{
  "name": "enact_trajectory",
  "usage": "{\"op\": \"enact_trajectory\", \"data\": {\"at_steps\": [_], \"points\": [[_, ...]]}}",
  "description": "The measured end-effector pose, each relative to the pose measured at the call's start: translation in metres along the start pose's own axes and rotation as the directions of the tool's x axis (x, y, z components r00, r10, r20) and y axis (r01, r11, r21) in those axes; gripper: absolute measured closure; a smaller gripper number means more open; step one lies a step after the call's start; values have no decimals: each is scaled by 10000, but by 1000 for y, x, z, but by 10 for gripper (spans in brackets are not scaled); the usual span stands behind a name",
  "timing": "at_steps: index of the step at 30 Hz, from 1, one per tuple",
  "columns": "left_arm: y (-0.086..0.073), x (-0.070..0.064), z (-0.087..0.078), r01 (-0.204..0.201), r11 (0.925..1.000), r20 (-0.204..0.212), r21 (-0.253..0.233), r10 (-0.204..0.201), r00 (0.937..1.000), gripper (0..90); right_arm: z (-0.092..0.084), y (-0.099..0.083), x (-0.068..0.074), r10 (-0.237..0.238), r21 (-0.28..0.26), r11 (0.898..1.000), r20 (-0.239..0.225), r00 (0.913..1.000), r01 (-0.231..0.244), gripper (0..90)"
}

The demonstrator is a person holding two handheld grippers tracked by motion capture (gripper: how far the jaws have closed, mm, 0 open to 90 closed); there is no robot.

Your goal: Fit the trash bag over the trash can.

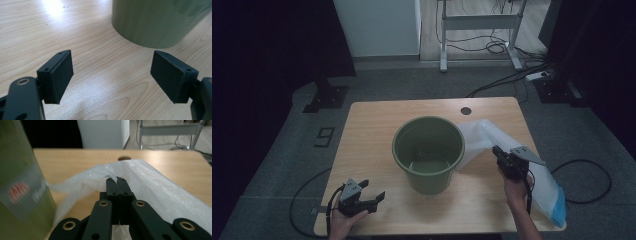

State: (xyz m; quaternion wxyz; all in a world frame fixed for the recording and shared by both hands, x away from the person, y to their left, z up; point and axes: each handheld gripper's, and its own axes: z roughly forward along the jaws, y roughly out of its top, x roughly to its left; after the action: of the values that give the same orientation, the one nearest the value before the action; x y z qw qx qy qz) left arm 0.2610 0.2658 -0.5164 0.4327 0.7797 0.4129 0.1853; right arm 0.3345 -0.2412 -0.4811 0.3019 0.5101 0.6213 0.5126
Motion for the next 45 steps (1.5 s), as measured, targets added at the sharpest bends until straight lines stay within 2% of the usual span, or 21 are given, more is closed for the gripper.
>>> {"op": "enact_trajectory", "data": {"at_steps": [1,2,6,8,9,10,11,13,14,15,17,18,19,20,21,24,25,29,32,42,45], "points": [[0,0,0,16,10000,-1,1,-16,10000,179,0,0,0,0,0,10000,0,10000,0,890],[0,0,0,25,10000,-4,6,-25,10000,179,-6,6,0,120,-263,9996,-65,9999,-122,890],[0,1,1,7,10000,-18,41,-7,10000,179,-15,18,0,256,-679,9973,-128,9996,-264,890],[-1,0,2,17,10000,-6,46,-17,10000,180,-24,31,1,267,-1151,9929,-146,9995,-282,890],[-1,0,2,17,10000,-6,46,-17,10000,180,-24,31,1,267,-1151,9929,-146,9995,-282,890],[-1,0,2,18,10000,-9,51,-18,10000,180,-31,40,3,283,-1483,9885,-179,9994,-307,890],[-1,0,2,16,10000,-5,56,-15,10000,180,-31,40,3,283,-1483,9885,-179,9994,-307,890],[-1,0,2,16,10000,0,48,-16,10000,180,-39,48,6,277,-1811,9830,-238,9993,-315,890],[-1,0,1,20,10000,-2,44,-20,10000,179,-46,56,9,199,-2116,9770,-262,9995,-250,890],[-1,0,1,27,10000,-2,38,-27,10000,179,-46,56,9,199,-2116,9770,-262,9995,-250,890],[-1,0,2,39,10000,2,35,-39,10000,180,-54,65,12,121,-2419,9701,-274,9996,-184,890],[-1,0,2,40,10000,7,58,-40,10000,180,-61,74,14,73,-2713,9624,-267,9996,-143,891],[-1,0,2,40,10000,7,58,-40,10000,180,-61,74,14,73,-2713,9624,-267,9996,-143,891],[-1,0,2,34,10000,4,63,-34,10000,179,-67,84,18,18,-2979,9545,-330,9995,-116,890],[-1,0,2,35,10000,9,64,-35,10000,179,-67,84,18,18,-2979,9545,-330,9995,-116,890],[-1,0,3,38,10000,15,55,-38,10000,180,-79,103,25,-227,-3431,9393,-367,9991,88,890],[-1,0,3,35,10000,15,54,-35,10000,180,-79,103,25,-227,-3431,9393,-367,9991,88,890],[-1,0,3,45,10000,28,59,-45,10000,180,-89,124,33,-435,-3808,9244,-511,9977,209,890],[-2,0,4,35,10000,48,94,-36,10000,180,-91,132,38,-556,-3902,9202,-518,9971,310,890],[-2,0,4,87,9999,52,119,-87,9999,179,-100,164,66,-1050,-4444,8939,-823,9911,578,890],[-2,0,5,93,9999,67,127,-94,9999,179,-98,167,71,-1126,-4476,8922,-891,9896,612,890]]}}
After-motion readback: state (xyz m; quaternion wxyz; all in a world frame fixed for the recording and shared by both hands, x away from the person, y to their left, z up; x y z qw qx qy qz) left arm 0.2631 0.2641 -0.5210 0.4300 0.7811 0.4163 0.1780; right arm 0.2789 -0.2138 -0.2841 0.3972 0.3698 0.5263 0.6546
